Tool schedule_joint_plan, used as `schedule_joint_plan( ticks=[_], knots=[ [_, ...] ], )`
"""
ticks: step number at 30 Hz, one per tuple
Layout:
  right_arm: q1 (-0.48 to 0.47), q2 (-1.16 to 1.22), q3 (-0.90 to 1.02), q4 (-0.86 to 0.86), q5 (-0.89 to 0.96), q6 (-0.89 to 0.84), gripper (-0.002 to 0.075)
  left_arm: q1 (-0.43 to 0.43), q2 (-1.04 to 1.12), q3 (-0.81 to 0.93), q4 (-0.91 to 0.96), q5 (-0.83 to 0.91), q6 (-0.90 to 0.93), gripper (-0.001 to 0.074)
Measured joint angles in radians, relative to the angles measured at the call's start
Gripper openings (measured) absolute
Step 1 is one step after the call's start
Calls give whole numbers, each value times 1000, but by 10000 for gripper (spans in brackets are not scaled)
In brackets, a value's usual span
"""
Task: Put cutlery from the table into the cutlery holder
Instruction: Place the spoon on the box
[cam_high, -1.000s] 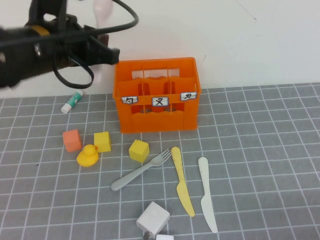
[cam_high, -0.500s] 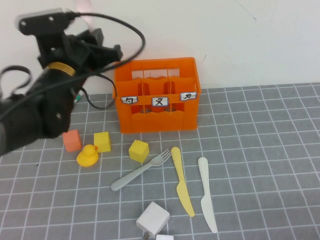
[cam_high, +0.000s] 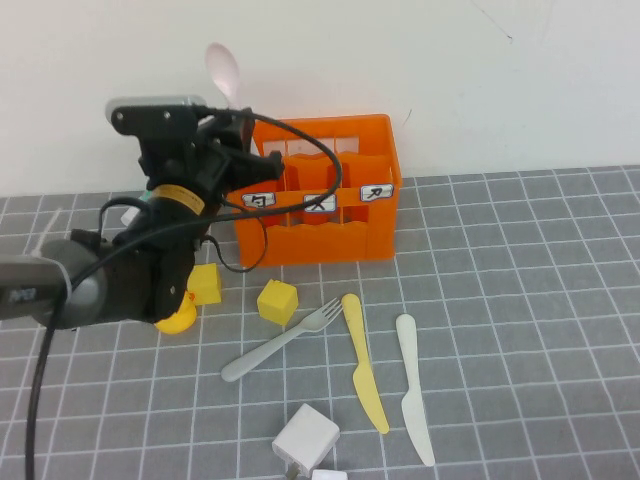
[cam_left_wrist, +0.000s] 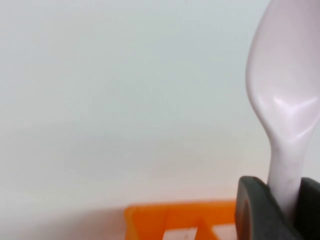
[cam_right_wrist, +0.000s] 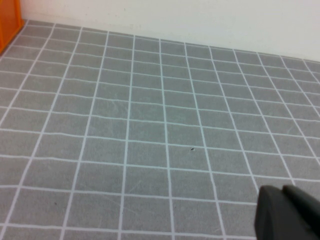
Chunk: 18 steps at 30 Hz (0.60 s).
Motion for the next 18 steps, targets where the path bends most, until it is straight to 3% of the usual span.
schedule_joint_plan(
  ticks=[18],
  knots=[
    [0,0,0,0,0,0,-3,0,45,-2,30,-9,33,115]
  ],
)
